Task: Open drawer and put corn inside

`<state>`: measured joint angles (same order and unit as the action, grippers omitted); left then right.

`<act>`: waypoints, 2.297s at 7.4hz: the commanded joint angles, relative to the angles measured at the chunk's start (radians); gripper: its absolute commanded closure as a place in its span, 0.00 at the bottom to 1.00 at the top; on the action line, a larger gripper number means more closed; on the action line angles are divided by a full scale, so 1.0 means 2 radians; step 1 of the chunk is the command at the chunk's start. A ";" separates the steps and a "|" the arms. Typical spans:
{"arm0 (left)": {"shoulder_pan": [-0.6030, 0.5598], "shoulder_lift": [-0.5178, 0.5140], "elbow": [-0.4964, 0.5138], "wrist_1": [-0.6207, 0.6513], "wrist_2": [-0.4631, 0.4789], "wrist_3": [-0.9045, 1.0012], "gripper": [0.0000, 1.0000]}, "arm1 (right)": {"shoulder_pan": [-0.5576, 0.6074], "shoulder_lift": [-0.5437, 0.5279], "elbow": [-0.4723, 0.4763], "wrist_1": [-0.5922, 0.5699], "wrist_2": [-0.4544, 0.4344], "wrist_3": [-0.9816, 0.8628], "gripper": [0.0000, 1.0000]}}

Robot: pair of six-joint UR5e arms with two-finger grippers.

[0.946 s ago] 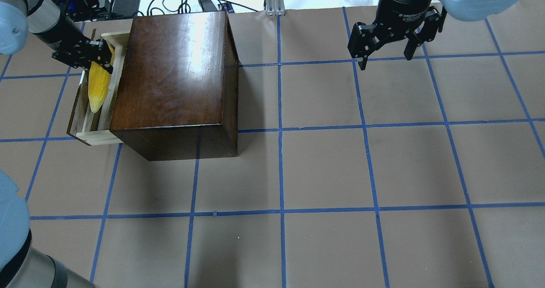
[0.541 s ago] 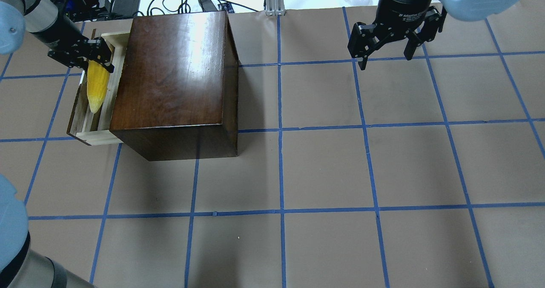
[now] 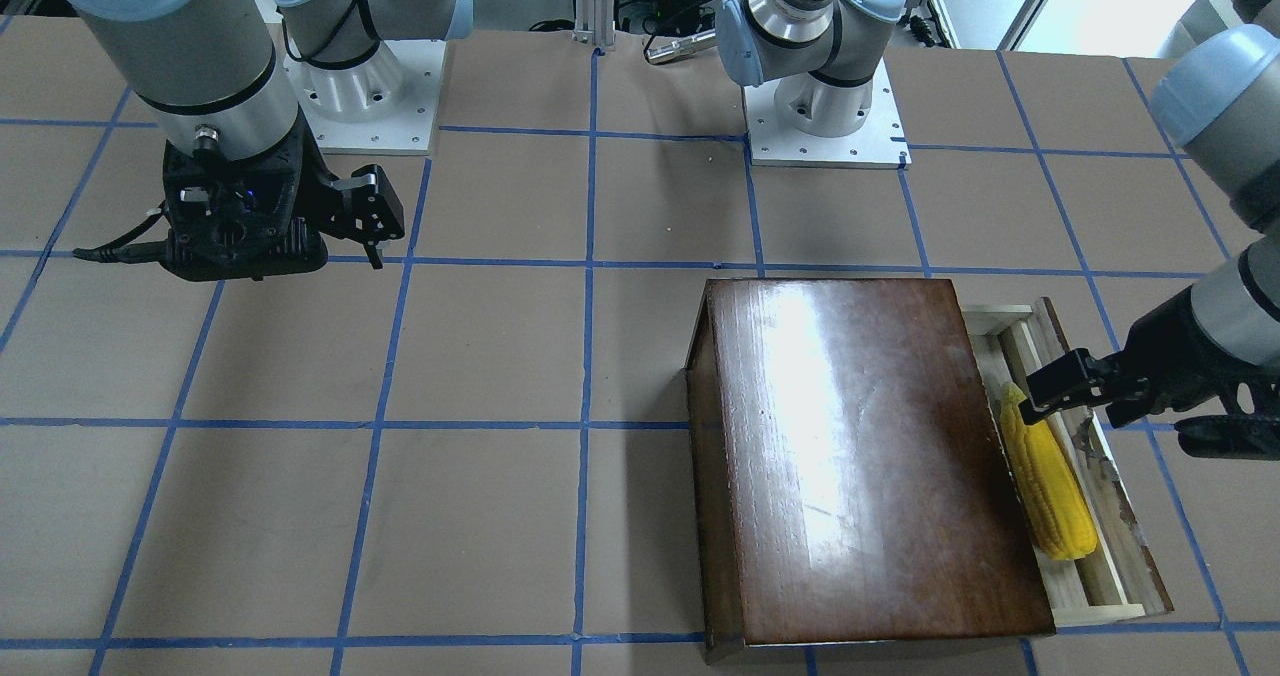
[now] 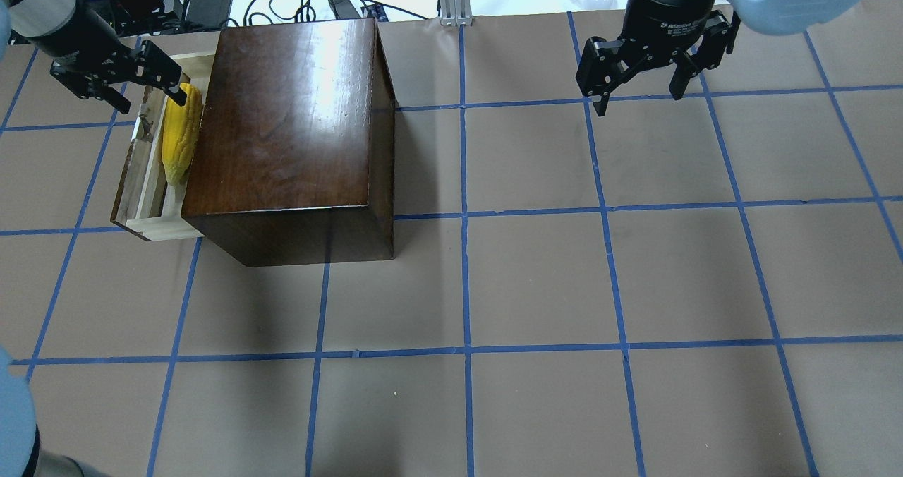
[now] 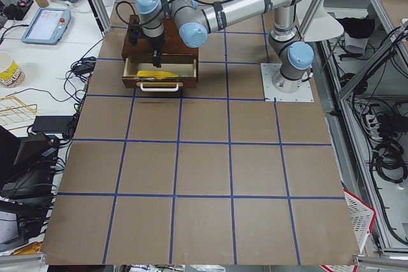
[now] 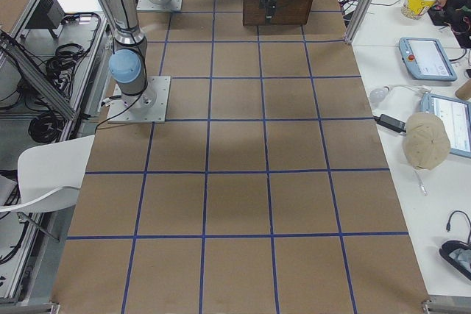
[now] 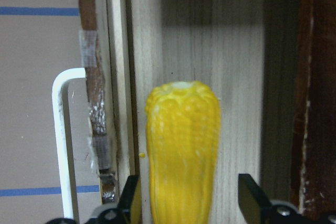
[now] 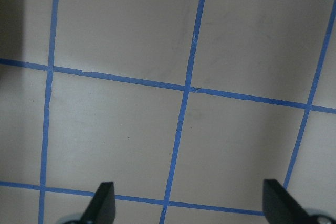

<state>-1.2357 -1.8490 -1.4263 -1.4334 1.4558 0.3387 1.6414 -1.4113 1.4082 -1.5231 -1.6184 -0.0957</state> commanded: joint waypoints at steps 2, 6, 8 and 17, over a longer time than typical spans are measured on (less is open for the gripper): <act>-0.107 0.074 -0.008 -0.024 0.030 -0.073 0.00 | 0.000 0.000 0.000 0.001 0.000 0.000 0.00; -0.174 0.171 -0.070 -0.072 0.048 -0.083 0.00 | 0.000 0.000 0.000 0.000 0.000 0.000 0.00; -0.160 0.188 -0.101 -0.054 0.044 -0.073 0.00 | 0.000 0.000 0.000 0.000 0.000 0.000 0.00; -0.133 0.145 -0.023 -0.089 0.048 -0.083 0.00 | 0.000 0.000 0.000 0.001 0.000 0.000 0.00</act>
<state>-1.5009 -1.5518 -1.4744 -1.6199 1.5538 0.1767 1.6414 -1.4113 1.4082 -1.5223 -1.6184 -0.0962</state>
